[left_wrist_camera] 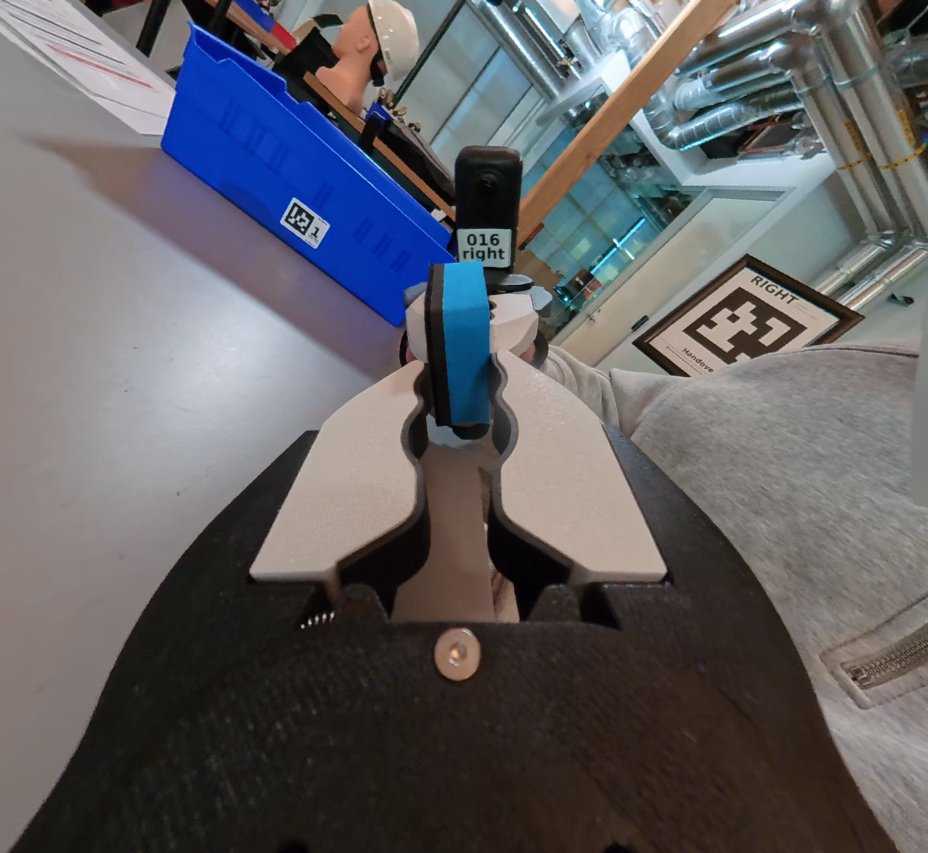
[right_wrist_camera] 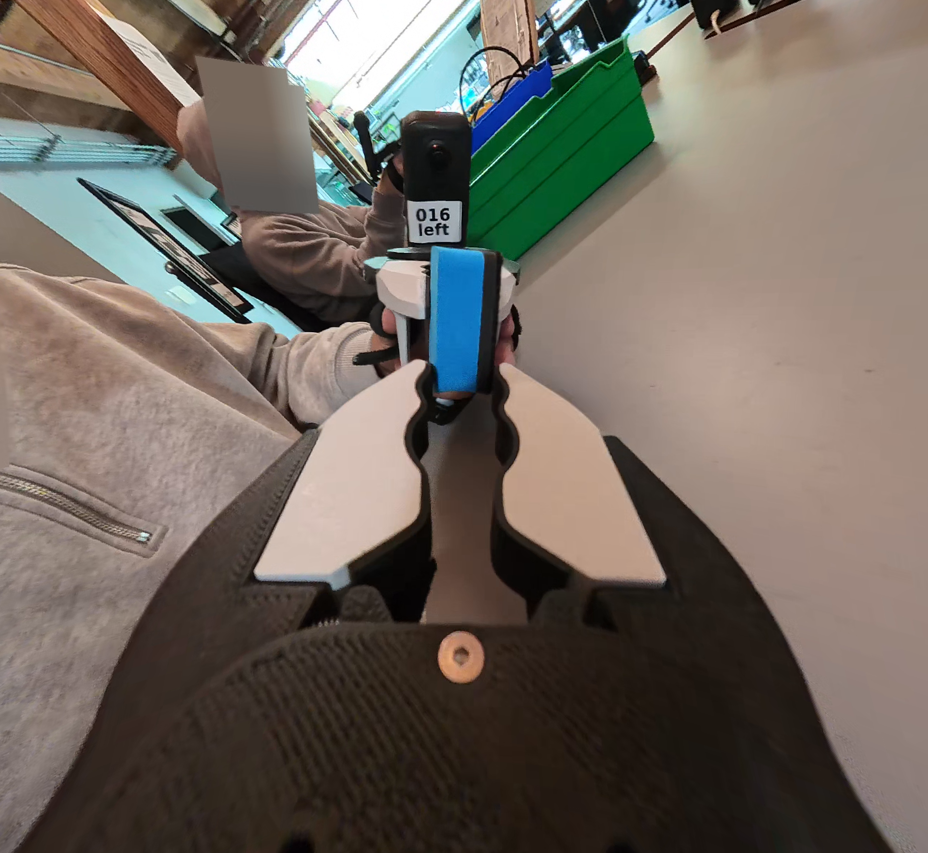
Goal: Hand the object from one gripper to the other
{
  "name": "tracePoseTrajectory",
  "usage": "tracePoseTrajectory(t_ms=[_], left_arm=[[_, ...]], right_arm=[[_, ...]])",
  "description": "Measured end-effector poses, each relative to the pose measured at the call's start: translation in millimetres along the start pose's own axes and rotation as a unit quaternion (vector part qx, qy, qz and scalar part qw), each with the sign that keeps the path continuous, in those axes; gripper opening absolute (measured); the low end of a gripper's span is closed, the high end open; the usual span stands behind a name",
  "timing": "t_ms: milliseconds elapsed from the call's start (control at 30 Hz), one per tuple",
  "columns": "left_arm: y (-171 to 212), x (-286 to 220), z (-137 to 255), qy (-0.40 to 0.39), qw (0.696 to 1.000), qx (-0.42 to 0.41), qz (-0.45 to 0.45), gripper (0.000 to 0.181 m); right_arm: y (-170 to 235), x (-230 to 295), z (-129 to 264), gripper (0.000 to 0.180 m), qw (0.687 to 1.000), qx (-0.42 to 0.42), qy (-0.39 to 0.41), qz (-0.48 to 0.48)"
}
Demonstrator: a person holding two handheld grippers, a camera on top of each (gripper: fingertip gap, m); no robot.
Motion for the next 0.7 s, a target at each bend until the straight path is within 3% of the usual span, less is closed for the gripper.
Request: tracePoseTrajectory(t_ms=[367,700], left_arm=[[0.6,-2.6,-1.7,0.001,1.0,-0.007,-0.015,0.022],[-0.2,-1.9,-1.1,-0.021,0.999,-0.015,-0.037,0.038]], right_arm=[[0.7,0.8,-3.3,0.022,1.0,0.0,-0.014,-0.023],[-2.8,-1.4,-0.4,0.021,0.999,-0.014,-0.011,-0.032]])
Point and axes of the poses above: each gripper's, where its closed fingertips meet, z back along the fingers, y out of its underside, x = y × z across the jaws, the point moved 8 cm from there along z, back along the fingers, and after that the axes turned 4 degrees about -x, right-handed, at the moved point
